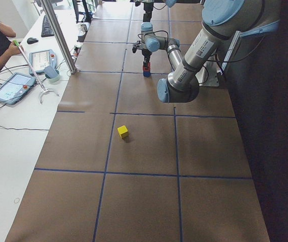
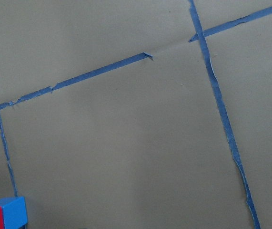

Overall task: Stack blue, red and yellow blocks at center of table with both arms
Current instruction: 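Open the left gripper and move it toward the yellow cube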

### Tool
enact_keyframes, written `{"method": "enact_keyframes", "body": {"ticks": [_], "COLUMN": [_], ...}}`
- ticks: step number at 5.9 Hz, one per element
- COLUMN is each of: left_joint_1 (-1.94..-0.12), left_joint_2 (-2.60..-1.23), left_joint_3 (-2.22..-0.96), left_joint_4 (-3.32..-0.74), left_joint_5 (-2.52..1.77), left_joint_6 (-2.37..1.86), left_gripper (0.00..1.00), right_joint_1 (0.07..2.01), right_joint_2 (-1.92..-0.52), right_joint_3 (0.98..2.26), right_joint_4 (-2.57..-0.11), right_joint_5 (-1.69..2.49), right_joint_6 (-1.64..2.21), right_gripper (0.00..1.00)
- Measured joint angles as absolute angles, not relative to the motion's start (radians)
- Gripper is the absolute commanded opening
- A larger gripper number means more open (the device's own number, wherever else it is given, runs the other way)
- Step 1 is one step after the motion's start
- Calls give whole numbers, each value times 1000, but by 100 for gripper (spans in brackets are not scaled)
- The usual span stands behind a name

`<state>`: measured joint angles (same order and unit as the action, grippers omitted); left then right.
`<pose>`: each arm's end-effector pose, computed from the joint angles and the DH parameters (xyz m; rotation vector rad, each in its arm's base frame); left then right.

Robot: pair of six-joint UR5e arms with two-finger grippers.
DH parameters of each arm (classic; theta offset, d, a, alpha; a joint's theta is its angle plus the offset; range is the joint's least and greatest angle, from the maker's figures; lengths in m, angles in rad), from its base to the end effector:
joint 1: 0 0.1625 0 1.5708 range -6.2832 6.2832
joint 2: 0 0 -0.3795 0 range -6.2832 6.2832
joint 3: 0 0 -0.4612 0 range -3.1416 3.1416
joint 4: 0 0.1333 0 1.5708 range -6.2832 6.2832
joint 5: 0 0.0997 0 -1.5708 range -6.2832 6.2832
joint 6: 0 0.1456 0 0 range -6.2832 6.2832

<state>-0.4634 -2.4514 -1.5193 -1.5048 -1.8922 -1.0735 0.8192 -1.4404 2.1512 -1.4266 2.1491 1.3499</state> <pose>0.6513 -0.4231 0.0950 0.0785 0.8123 0.1546 -0.3406 -0.4431 0.2427 -0.0580 -0.9915 0.3015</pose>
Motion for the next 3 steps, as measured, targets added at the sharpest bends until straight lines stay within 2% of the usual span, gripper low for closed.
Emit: {"method": "enact_keyframes", "body": {"ticks": [1,2,3], "left_joint_1": [-463,-463,-463], "left_joint_2": [-2450,-2450,-2450], "left_joint_3": [-1521,-1524,-1524], "left_joint_4": [-1505,-1505,-1505], "left_joint_5": [-1892,-1890,-1888], "left_joint_6": [-1074,-1074,-1075], "left_gripper": [83,96,100], "right_joint_1": [819,819,819], "right_joint_2": [-1440,-1440,-1440], "right_joint_3": [2152,2153,2154], "right_joint_4": [-1427,-1427,-1427], "right_joint_5": [2149,2149,2149], "right_joint_6": [1350,1350,1350], "right_gripper": [100,100,100]}}
